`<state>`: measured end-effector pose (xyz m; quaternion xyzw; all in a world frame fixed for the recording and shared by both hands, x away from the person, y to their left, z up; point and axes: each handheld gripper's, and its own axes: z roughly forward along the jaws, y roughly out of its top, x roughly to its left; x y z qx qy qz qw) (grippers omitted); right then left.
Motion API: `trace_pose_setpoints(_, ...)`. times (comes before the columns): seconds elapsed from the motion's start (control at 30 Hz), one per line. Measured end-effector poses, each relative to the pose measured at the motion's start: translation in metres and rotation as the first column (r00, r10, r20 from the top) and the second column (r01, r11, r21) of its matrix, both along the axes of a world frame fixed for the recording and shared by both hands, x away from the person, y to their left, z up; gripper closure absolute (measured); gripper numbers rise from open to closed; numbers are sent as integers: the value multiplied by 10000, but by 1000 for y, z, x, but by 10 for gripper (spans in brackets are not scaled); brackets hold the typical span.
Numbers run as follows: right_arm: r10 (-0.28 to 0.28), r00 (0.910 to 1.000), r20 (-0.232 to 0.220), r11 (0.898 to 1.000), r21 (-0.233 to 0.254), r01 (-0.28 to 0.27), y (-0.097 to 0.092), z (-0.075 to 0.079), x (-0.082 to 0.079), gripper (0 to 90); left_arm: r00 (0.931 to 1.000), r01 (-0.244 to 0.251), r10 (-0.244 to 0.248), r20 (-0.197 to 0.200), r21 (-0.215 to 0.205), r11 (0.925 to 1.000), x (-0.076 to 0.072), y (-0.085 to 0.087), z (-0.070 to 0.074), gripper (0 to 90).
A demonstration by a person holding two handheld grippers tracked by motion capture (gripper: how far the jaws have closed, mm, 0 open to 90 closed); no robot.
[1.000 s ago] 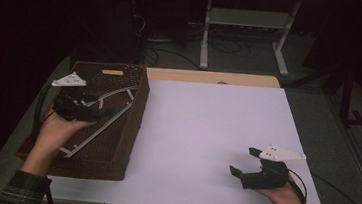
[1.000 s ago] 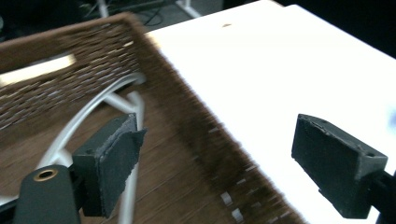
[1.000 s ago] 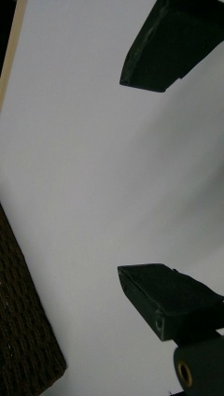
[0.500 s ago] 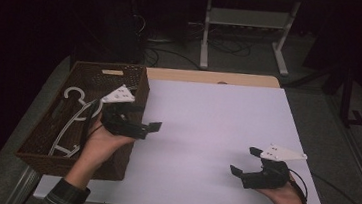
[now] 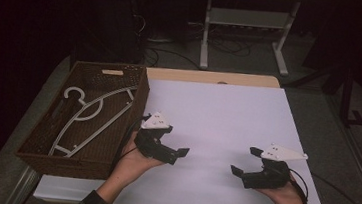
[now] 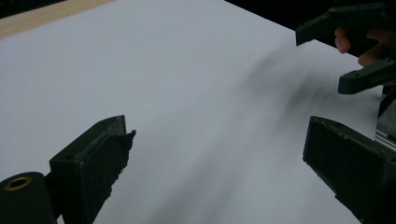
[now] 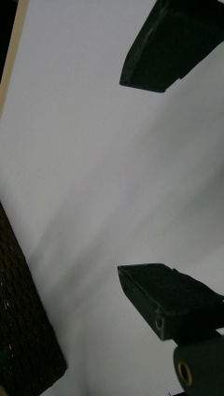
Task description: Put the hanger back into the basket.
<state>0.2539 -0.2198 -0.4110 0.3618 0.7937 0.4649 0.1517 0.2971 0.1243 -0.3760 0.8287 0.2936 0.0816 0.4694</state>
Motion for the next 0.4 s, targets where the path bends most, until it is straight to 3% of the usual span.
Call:
trace_pose_setpoints(0.27, 4, 10000, -48, 10000, -23, -4, 0, -1, 1, 74, 9998, 1, 1, 198, -102, 9999, 1, 8, -22, 65)
trace_pose_setpoints(0.4, 48, 10000, -57, 10000, -56, -48, 0, -3, 2, 74, 9997, 6, -15, 263, 345, 9994, 1, 9, -32, 65)
